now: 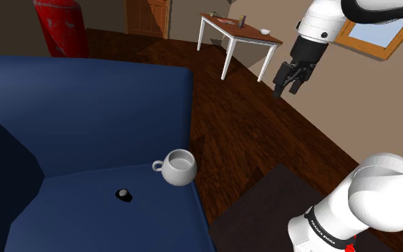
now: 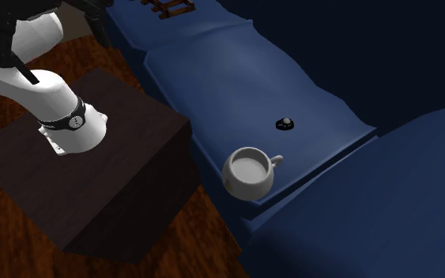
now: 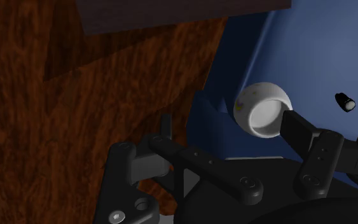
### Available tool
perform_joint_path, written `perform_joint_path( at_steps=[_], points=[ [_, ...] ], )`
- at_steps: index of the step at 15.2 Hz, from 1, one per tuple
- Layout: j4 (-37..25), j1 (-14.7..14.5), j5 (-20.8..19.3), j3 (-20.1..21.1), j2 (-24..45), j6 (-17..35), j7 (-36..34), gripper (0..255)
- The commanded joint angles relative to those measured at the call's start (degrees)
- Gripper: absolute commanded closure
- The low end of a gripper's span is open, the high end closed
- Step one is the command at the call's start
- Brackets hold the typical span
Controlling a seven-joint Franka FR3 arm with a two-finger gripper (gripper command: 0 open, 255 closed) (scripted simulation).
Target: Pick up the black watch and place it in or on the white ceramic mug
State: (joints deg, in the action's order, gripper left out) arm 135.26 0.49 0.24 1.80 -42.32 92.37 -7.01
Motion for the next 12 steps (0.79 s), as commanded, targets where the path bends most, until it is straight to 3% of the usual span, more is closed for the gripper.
perform_joint_path(
  at_steps=[1, 12],
  points=[
    [0.00, 0.00, 0.00, 0.00, 0.00, 0.00, 0.00, 0],
    [2.90, -4.29, 3.56, 8.32, 14.04, 16.90, -5.47, 0]
  ],
)
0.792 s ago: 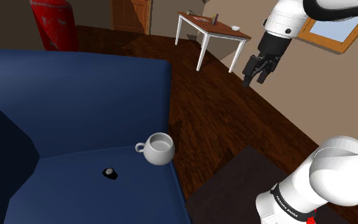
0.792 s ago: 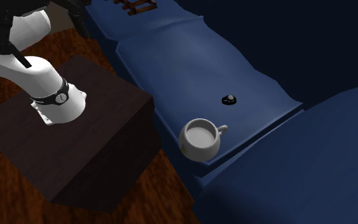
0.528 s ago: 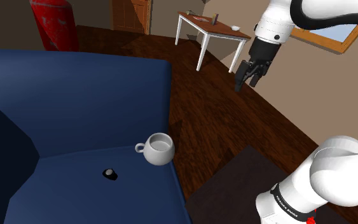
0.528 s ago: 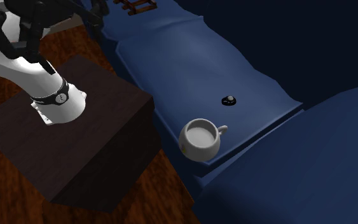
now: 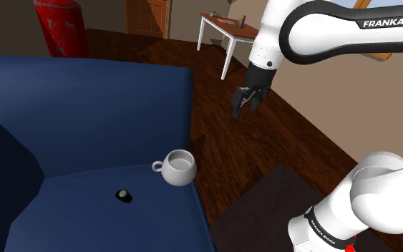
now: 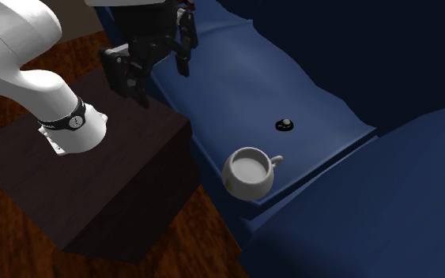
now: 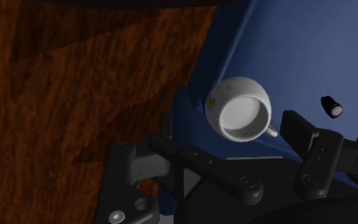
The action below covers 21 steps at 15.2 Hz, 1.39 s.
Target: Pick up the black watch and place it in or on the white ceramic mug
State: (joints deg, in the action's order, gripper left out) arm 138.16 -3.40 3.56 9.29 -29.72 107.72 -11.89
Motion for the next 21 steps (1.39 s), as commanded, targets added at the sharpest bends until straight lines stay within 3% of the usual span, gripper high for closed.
perform_joint_path(
  at_steps=[1, 11, 21],
  points=[
    [-0.14, -0.73, 0.35, 1.59, 3.06, 3.02, -1.14, 0],
    [-5.28, -3.25, -2.12, 8.75, 21.60, 16.03, -7.74, 0],
    [-16.97, -7.65, -11.76, 12.13, 42.79, 23.62, -16.98, 0]
  ],
)
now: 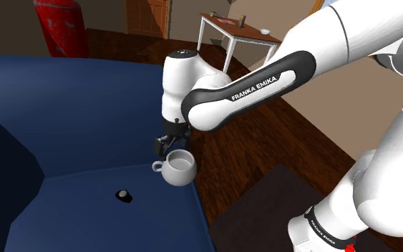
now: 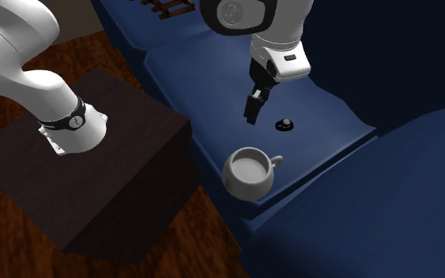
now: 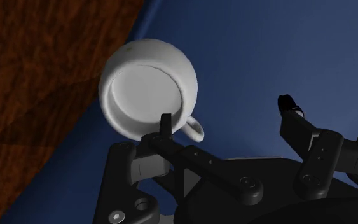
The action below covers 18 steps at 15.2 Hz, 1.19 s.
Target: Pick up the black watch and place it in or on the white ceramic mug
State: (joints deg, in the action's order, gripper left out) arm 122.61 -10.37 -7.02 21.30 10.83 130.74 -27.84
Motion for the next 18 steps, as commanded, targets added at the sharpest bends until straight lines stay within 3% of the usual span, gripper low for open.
perform_joint_path(
  at_steps=[1, 10, 16, 18],
  points=[
    [-2.95, -1.41, -2.27, 0.10, 4.41, 0.98, -1.90, 0],
    [-19.68, -9.50, -9.98, -1.72, 23.56, 1.62, -7.11, 0],
    [-34.51, -15.35, -12.73, -3.14, 36.71, -0.59, -7.83, 0],
    [-35.29, -15.70, -12.93, -3.36, 37.79, -0.29, -7.88, 0]
  ],
)
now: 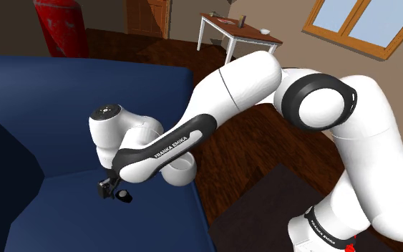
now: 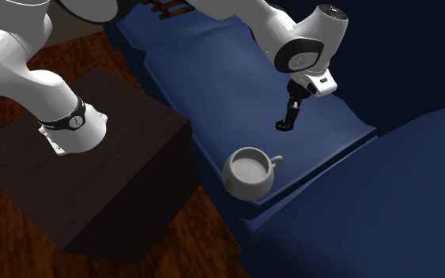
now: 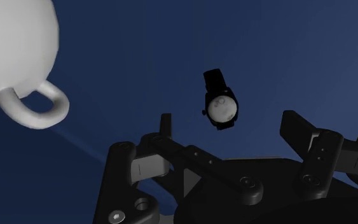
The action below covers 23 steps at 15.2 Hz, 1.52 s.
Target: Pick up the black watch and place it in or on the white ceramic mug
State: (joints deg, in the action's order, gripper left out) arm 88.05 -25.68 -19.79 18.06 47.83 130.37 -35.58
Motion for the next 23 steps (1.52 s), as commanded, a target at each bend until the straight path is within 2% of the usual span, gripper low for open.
perform_joint_path(
  at_steps=[1, 6, 14, 15, 23],
  points=[
    [-0.82, -0.46, -0.31, -0.26, 1.32, 0.51, -0.21, 0],
    [-1.62, -0.95, -1.08, -1.09, 4.38, 2.80, -0.57, 0],
    [-1.62, -0.95, -1.08, -1.09, 4.38, 2.79, -0.57, 0],
    [-1.62, -0.95, -1.08, -1.09, 4.38, 2.79, -0.57, 255],
    [-1.63, -0.95, -1.08, -1.09, 4.38, 2.78, -0.57, 255]
  ],
)
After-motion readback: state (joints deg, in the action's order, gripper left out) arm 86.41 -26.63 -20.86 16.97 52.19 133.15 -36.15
